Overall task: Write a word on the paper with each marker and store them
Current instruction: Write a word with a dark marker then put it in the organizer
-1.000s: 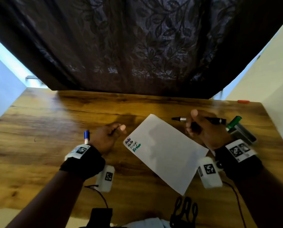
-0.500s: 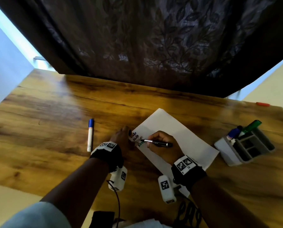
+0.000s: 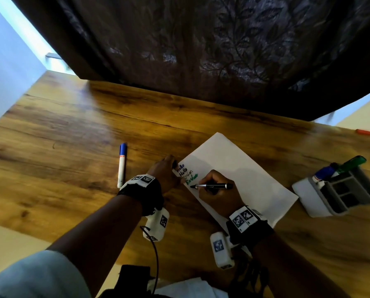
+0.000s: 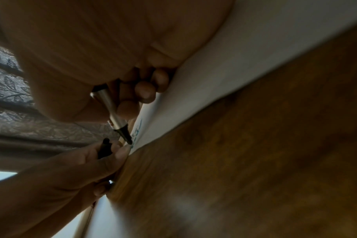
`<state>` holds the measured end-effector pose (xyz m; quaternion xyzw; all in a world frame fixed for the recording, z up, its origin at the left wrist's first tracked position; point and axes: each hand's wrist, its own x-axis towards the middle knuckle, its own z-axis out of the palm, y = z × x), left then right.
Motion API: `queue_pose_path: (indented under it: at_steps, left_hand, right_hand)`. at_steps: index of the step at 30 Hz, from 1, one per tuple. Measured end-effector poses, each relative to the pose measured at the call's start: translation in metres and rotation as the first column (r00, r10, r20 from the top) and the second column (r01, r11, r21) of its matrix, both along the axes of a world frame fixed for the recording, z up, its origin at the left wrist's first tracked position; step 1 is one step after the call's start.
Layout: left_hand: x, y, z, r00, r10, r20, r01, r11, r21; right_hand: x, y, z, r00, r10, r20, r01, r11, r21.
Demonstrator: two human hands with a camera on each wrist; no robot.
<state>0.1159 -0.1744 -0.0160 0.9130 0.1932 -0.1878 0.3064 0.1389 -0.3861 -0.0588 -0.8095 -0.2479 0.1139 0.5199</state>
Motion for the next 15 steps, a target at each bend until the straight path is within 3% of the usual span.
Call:
queue_pose_path:
  at_steps: [15]
  left_hand:
    - [-0.0016, 0.0009, 0.0033, 1.000, -0.017, 0.006, 0.018, 0.999, -0.029]
  right_hand:
    - [-0.0033, 0.0029, 0.0011, 0.999, -0.015, 0.034, 0.014, 1.000, 0.026]
